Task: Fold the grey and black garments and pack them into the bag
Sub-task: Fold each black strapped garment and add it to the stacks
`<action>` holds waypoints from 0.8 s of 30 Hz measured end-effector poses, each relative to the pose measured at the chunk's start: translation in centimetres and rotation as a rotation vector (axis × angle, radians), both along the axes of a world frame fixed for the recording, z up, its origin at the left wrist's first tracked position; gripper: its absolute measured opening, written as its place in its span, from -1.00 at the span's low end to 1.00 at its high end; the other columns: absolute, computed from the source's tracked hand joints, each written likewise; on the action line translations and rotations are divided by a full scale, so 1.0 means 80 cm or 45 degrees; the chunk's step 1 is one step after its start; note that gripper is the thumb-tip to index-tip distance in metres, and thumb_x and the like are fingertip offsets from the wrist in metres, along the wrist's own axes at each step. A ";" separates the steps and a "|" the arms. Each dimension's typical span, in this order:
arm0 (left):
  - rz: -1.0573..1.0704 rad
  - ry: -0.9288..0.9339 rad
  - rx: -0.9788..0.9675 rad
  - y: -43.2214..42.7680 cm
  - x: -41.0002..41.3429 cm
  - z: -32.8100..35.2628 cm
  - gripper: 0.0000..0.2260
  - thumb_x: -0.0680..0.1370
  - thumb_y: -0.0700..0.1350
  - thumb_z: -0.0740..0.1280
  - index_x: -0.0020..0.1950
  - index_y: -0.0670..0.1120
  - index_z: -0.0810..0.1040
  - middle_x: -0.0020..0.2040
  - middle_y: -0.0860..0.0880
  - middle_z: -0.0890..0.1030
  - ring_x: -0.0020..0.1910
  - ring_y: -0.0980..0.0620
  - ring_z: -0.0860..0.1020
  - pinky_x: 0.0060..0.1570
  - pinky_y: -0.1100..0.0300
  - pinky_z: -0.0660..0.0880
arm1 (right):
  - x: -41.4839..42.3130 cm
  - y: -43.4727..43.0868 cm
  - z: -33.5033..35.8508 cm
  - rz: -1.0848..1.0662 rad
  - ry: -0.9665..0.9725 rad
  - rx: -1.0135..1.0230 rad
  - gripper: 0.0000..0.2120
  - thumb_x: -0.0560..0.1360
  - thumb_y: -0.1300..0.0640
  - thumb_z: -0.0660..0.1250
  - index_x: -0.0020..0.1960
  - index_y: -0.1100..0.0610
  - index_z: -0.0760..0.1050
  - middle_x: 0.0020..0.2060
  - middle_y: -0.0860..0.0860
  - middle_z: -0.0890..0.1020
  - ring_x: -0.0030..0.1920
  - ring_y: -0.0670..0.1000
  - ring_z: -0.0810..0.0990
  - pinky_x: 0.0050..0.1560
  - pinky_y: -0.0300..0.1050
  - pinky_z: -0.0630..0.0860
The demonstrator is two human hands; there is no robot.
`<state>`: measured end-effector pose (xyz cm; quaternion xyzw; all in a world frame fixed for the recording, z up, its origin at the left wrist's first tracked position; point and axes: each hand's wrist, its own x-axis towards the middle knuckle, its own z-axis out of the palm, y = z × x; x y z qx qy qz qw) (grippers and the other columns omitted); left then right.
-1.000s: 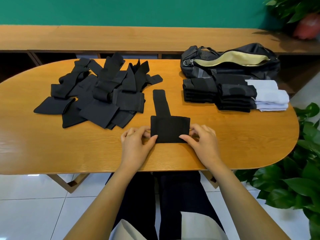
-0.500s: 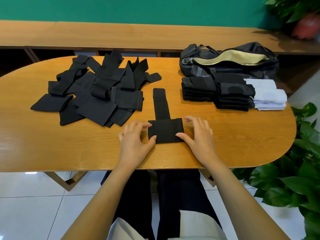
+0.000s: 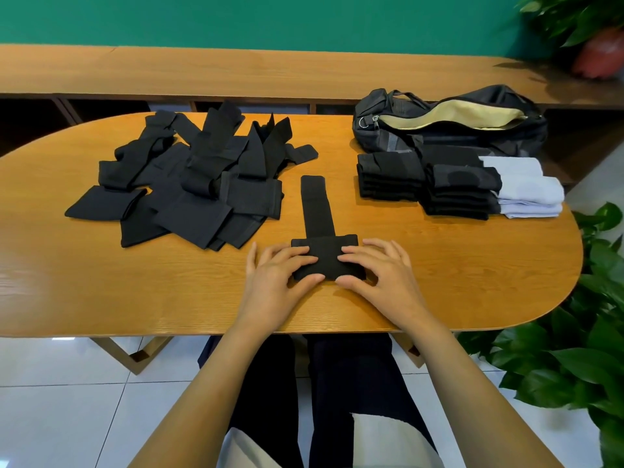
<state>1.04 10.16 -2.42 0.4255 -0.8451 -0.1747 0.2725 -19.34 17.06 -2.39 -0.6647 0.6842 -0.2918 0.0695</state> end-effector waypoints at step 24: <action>-0.014 0.201 0.040 -0.002 0.003 -0.002 -0.71 0.45 0.20 0.31 0.00 0.08 0.69 0.04 0.25 0.60 0.19 0.15 0.40 0.38 -0.19 0.12 | 0.003 0.004 0.004 0.019 -0.076 -0.177 -0.60 0.42 -0.33 0.25 0.11 -0.14 0.60 0.02 -0.37 0.49 0.20 -0.28 0.37 0.47 0.01 0.06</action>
